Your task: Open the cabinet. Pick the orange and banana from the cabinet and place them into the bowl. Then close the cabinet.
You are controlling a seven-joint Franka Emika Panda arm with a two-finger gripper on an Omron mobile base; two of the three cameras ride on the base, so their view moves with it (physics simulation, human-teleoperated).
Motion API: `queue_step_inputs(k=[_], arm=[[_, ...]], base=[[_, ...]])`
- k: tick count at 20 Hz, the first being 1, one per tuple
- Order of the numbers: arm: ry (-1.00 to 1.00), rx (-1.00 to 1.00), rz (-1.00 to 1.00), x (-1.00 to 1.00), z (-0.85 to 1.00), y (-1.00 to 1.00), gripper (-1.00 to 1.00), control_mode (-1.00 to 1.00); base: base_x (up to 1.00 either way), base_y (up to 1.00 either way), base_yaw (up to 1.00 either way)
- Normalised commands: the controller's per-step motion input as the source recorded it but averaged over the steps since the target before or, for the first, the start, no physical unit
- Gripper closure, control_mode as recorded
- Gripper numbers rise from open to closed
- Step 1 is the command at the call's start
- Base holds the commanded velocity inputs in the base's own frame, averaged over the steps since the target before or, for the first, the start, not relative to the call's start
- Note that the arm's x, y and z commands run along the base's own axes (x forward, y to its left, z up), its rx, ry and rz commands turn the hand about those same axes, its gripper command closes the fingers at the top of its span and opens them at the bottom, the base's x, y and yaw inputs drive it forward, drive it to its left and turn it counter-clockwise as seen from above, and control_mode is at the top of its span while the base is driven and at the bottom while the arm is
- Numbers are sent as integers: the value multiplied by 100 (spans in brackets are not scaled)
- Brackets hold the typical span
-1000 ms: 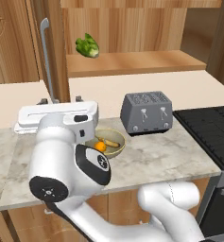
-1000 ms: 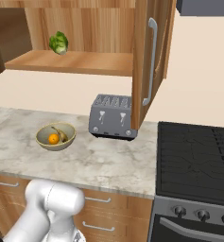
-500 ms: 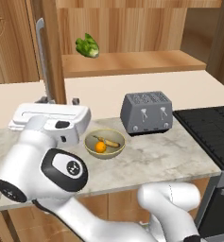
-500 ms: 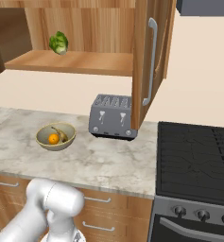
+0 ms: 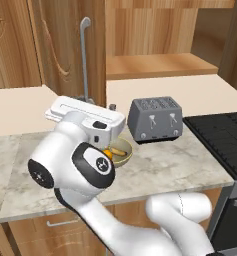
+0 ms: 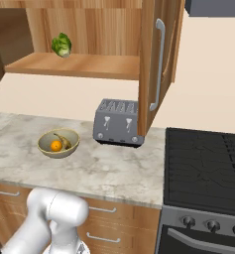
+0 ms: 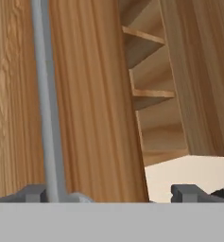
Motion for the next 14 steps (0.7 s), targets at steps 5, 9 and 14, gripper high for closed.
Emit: queue_step_inputs(k=[5, 9, 14], arm=[[-2, 18, 10, 84, -18, -100, -100, -100], [0, 9, 16, 100, -22, -84, -100, -100], [1, 4, 8, 100, -21, -63, -100, -100]], base=[[0, 0, 0], [0, 0, 0], [0, 0, 0]])
